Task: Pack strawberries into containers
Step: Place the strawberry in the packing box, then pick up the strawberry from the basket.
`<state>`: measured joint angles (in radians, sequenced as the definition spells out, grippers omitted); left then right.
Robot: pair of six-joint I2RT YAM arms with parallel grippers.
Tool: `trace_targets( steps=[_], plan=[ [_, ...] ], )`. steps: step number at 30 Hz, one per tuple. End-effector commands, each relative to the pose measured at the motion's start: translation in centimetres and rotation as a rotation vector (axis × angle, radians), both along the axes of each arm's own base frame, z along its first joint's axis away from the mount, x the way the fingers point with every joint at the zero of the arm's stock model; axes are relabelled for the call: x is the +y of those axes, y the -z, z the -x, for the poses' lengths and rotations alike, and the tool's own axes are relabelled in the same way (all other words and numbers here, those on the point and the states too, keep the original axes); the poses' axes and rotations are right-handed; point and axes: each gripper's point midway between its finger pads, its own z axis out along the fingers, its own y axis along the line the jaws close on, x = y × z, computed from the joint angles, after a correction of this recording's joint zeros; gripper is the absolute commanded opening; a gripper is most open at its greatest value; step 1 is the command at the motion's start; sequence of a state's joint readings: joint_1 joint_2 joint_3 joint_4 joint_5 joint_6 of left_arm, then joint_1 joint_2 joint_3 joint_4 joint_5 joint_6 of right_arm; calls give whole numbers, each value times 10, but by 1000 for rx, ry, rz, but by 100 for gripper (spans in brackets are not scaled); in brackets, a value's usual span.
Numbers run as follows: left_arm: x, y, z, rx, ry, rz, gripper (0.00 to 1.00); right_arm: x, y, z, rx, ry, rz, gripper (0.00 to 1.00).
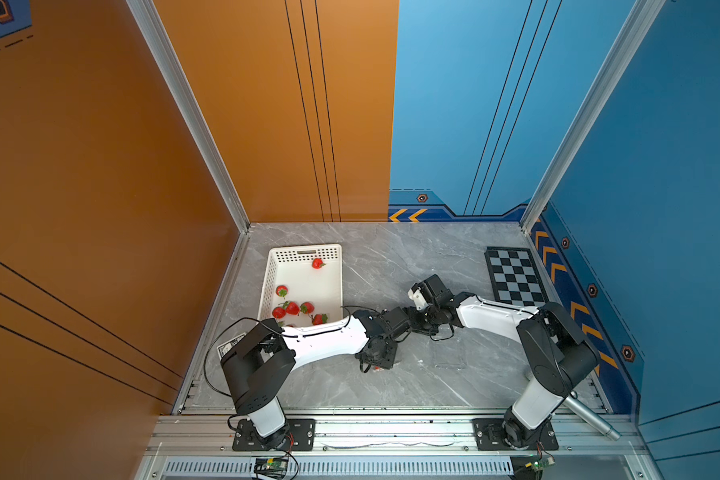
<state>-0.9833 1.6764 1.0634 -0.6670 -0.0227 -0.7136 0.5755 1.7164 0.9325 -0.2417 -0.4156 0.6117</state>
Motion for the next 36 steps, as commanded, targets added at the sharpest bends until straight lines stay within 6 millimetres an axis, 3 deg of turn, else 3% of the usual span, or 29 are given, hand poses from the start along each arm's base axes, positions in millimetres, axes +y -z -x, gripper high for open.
trace_targets(
  steps=[1, 6, 11, 21, 28, 34, 36],
  plan=[
    [5, 2, 1, 4, -8, -35, 32, -40, 51, 30, 141, 54, 188, 74],
    [4, 1, 0, -3, -9, -38, 51, -36, 47, 29, 136, 50, 166, 74],
    [5, -5, -3, -28, -14, -31, 59, -31, 39, 25, 114, 44, 143, 75],
    [7, -27, -8, -90, -23, 10, 63, -17, 14, 11, 51, 50, 94, 75],
    [17, -36, -9, -108, -32, -8, 66, -22, -5, 7, 13, 74, 130, 74],
    [23, -52, -19, -155, -54, 19, 66, -15, -33, 4, -58, 68, 91, 72],
    [33, -62, -25, -181, -80, 18, 66, -8, -47, 3, -88, 50, 64, 72]
  ],
)
